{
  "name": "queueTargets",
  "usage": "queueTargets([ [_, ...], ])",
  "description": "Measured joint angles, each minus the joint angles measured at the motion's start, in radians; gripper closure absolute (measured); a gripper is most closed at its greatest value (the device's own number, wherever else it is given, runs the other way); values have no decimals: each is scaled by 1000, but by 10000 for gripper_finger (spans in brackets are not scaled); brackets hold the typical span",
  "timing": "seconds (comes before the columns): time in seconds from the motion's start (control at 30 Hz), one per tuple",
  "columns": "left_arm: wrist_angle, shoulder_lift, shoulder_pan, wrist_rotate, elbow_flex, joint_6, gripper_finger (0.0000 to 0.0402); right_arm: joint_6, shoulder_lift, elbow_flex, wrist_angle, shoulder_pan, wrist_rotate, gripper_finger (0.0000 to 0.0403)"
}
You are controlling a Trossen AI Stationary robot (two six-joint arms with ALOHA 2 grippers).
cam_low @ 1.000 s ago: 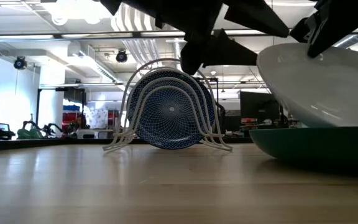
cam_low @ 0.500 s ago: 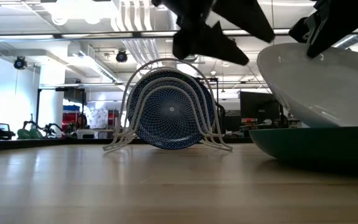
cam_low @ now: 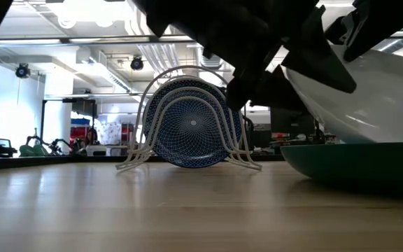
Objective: Sort dishes
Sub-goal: Put the white plate into the dish rack
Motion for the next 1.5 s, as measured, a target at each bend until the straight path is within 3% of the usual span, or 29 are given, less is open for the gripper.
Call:
queueTargets([
  [0.23, -9, 2, 6, -64, 0, -48, 320, 34, -3, 6, 9, 0, 6, 402],
  [0.37, -6, -1, 5, -78, 0, -13, 319, 52, -11, 10, 6, 1, -3, 381],
  [0.63, 64, -10, -2, -116, 0, 90, 347, 89, -44, 104, -33, 3, -74, 285],
  [0.8, 66, -23, -2, -128, 1, 108, 351, 132, -48, 191, -116, 1, -64, 235],
  [0.93, 57, -26, -14, -65, 0, 132, 354, 180, -53, 242, -148, -4, -6, 208],
  [1.17, 81, -27, -16, -42, 0, 119, 354, 244, -53, 311, -234, -2, 29, 188],
  [1.5, 129, -33, -17, -42, -2, 132, 354, 254, -53, 374, -251, 0, 34, 194],
])
